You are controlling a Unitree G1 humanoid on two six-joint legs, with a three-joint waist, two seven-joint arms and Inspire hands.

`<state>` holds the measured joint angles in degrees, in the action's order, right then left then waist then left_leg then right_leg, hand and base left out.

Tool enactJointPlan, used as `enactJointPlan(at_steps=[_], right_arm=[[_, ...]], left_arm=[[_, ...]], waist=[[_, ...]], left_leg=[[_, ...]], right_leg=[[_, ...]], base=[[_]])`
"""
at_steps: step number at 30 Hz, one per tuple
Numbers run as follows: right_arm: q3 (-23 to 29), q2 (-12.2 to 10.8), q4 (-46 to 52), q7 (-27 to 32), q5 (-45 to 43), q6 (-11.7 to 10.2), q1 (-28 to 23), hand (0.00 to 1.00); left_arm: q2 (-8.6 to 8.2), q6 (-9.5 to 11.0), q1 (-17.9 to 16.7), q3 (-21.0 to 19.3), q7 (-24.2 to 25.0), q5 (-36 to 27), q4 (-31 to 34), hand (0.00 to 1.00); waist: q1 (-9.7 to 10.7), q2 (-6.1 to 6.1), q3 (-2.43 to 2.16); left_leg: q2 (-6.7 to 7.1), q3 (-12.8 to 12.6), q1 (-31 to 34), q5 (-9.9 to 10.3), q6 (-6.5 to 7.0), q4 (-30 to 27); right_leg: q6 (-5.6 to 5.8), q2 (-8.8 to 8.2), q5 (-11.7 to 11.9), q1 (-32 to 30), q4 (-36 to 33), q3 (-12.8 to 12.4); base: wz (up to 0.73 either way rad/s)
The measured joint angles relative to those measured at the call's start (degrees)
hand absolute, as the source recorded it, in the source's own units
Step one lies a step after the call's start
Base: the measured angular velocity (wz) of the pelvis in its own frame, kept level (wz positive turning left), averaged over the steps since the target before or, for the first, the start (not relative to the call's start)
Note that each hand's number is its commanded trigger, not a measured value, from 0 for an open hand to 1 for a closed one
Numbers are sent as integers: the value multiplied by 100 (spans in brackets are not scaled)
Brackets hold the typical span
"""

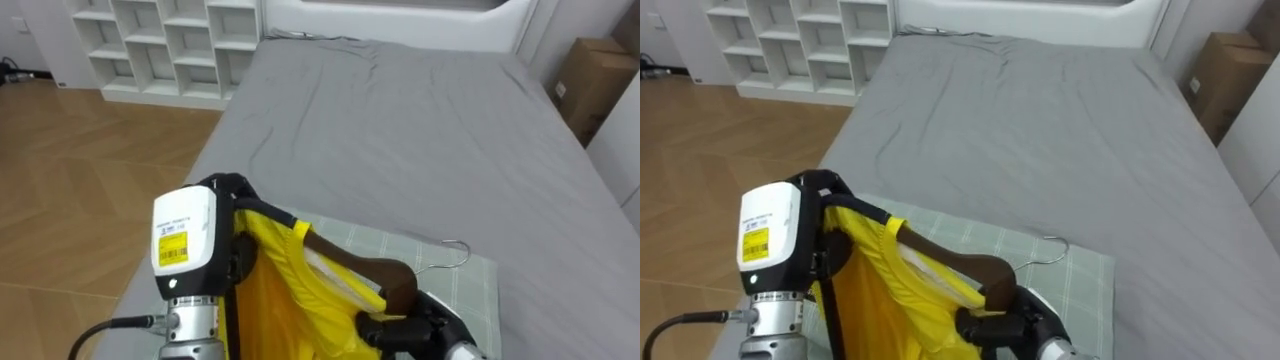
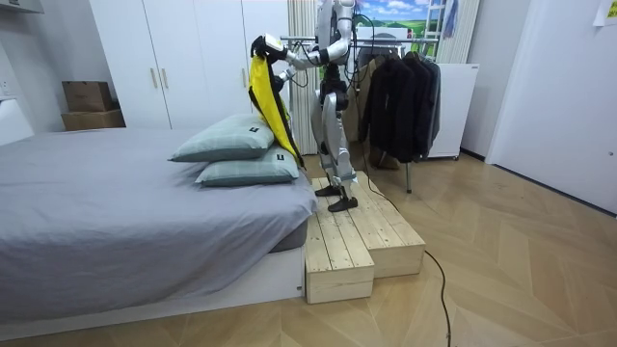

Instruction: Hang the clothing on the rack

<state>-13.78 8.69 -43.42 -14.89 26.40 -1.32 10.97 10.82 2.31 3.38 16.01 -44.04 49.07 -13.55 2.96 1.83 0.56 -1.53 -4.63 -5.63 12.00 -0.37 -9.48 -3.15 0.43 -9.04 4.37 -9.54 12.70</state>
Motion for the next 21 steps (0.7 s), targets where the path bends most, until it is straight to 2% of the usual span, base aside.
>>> enactJointPlan(at_steps=[2, 3, 4, 5, 7, 11, 13, 14, 17, 21], right_arm=[[104, -1, 1, -8, -6, -44, -81, 100], [147, -2, 0, -10, -7, -60, -110, 100], [209, 0, 0, -7, -6, -64, -143, 100], [253, -2, -2, 18, -20, -64, -174, 100], [424, -19, -3, 71, -136, -80, -283, 100], [752, -5, -4, 352, -256, -147, -773, 100], [823, -8, -28, 415, -357, -150, -942, 100], [832, -17, -30, 462, -433, -150, -998, 100], [905, -16, -32, 598, -757, -151, -1069, 100], [998, -20, -25, 700, -989, -154, -1114, 100]], left_arm=[[0, 114, -11, 0, 15, 1, 0, 62], [0, 161, -12, 0, 20, 1, 0, 44], [0, 234, -18, 0, 49, 1, 0, 19], [1, 283, -36, 0, 81, 1, 0, 0], [7, 322, -92, -1, 97, 9, 0, 0], [199, 496, -168, -2, 102, -4, -7, 0], [170, 614, -247, 4, 112, 6, -167, 0], [153, 645, -317, 4, 150, 5, -243, 0], [148, 682, -365, 0, 242, -1, -352, 0], [134, 694, -361, -3, 332, -2, -355, 0]], waist=[[28, -3, -2], [29, -6, -4], [47, -17, -10], [81, -29, -18], [151, -65, -42], [202, -98, -62], [234, -99, -63], [312, -98, -62], [436, -93, -59], [481, -93, -62]], left_leg=[[2, -7, -2, 0, 0, 0], [3, -14, -1, 0, 0, 0], [3, -30, 0, 0, 0, 0], [4, -33, 0, 0, 0, 1], [7, -32, -3, 0, 0, 1], [9, -96, -54, 0, 1, 13], [8, -147, -113, 0, 1, 13], [9, -153, -122, 0, 1, 13], [9, -276, -121, 0, 1, 13], [13, -348, -81, 0, 1, 14]], right_leg=[[3, 1, 2, -5, -2, -19], [4, 1, 2, -12, -2, -31], [9, 2, 6, -25, -3, -51], [12, 3, 8, -25, -3, -59], [18, 1, 12, -22, -5, -63], [24, 3, 15, -3, -4, -126], [25, 2, 15, 41, -2, -154], [25, 2, 15, 45, -3, -166], [27, 5, 13, 16, 0, -256], [42, 17, 29, -32, 69, -366]], base=[[-2], [-8], [-6], [-5], [0], [-7], [-8], [-8], [-12], [-16]])
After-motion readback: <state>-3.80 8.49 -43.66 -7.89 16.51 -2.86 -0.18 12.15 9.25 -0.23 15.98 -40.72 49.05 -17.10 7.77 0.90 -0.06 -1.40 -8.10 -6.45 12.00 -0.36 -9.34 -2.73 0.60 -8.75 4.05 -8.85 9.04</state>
